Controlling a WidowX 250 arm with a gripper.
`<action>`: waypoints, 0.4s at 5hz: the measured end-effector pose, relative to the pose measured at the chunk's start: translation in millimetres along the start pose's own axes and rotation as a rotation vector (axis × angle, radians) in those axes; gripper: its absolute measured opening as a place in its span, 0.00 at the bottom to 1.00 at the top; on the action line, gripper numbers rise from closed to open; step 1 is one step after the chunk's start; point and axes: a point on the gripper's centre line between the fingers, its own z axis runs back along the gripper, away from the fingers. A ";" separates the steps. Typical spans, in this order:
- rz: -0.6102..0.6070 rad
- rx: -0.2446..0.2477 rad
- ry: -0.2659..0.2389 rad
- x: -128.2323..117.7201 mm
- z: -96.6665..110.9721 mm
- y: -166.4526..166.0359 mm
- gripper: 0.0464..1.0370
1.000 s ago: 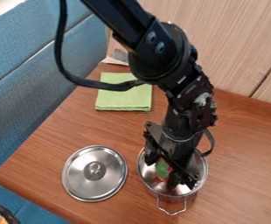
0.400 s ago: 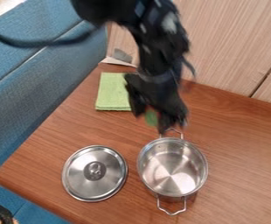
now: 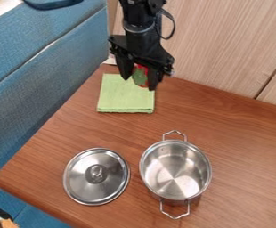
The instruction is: Move strawberry out of the silver pot to the green towel
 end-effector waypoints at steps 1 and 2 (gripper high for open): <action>0.052 -0.010 0.024 18.1 -29.5 21.1 0.72; 0.072 0.027 0.079 24.4 -53.3 35.0 0.72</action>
